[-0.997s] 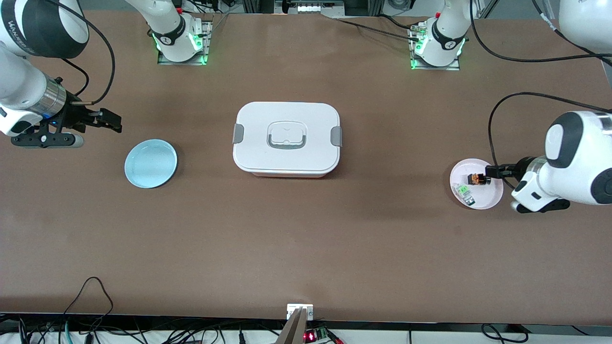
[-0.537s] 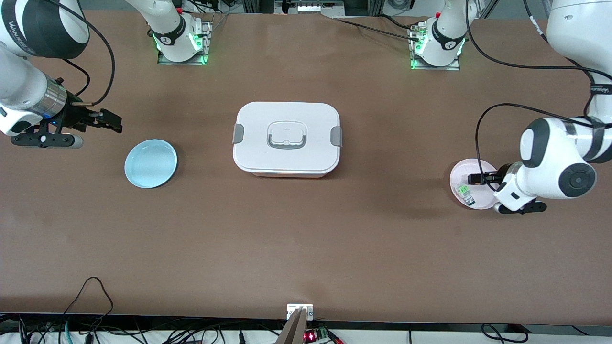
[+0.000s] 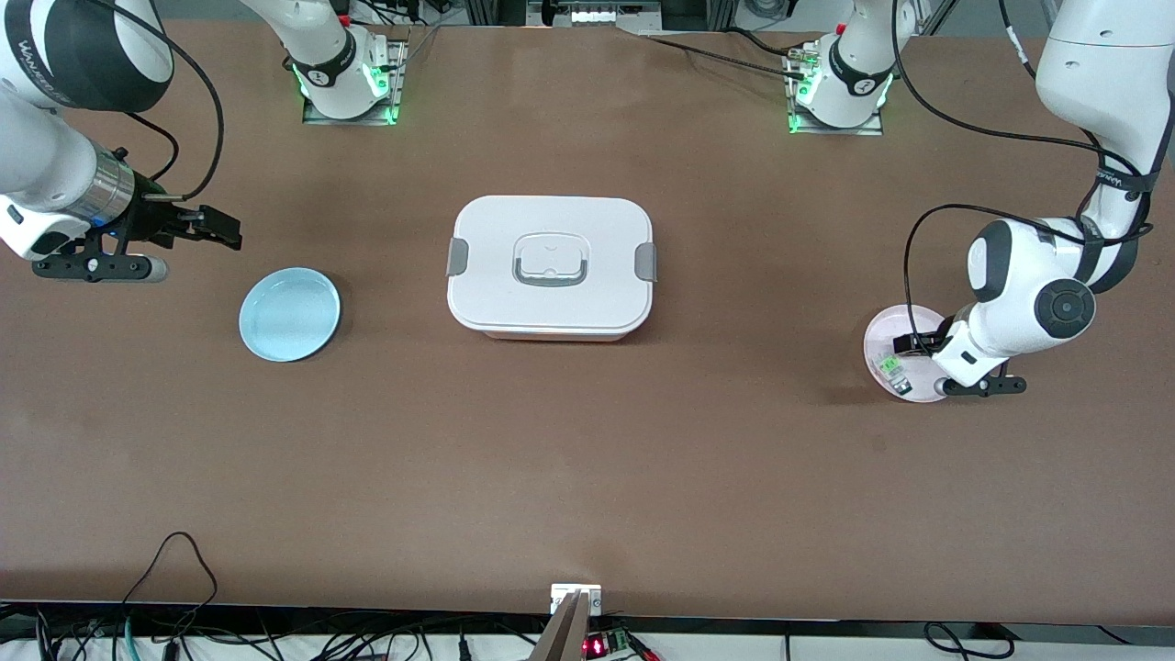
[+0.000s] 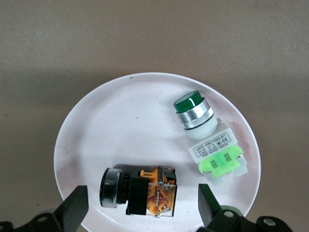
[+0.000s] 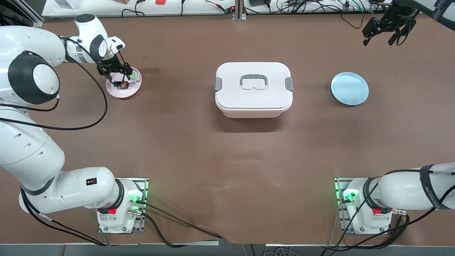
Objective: Transfer orange switch to right arm and place
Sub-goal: 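Carry the switch above the lunch box while the right gripper approaches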
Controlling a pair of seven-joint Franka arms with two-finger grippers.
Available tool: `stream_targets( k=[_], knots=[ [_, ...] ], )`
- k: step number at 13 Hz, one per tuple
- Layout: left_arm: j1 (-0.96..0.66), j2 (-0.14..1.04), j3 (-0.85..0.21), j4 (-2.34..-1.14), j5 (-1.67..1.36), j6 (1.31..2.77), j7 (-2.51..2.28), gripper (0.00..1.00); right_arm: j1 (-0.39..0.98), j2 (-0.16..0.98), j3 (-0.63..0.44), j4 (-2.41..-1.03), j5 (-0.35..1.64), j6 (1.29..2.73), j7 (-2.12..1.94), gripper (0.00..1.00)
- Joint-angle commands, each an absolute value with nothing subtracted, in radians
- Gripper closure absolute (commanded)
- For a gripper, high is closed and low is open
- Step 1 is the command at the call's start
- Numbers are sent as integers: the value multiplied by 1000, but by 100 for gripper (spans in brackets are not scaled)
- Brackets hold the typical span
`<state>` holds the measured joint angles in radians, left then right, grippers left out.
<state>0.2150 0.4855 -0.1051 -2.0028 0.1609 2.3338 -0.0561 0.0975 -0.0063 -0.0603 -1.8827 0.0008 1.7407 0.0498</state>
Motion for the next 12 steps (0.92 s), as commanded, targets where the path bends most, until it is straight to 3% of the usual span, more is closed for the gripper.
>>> stream_targets(
  k=[1,12],
  knots=[
    [222,437,-109,-2069,181,2342,-26,0,100,-18,-58,-1885,18,1726,63,0],
    [230,460,-109,-2074,195,2387,32,2,101,-20,-57,-1876,46,1661,72,0]
  ],
)
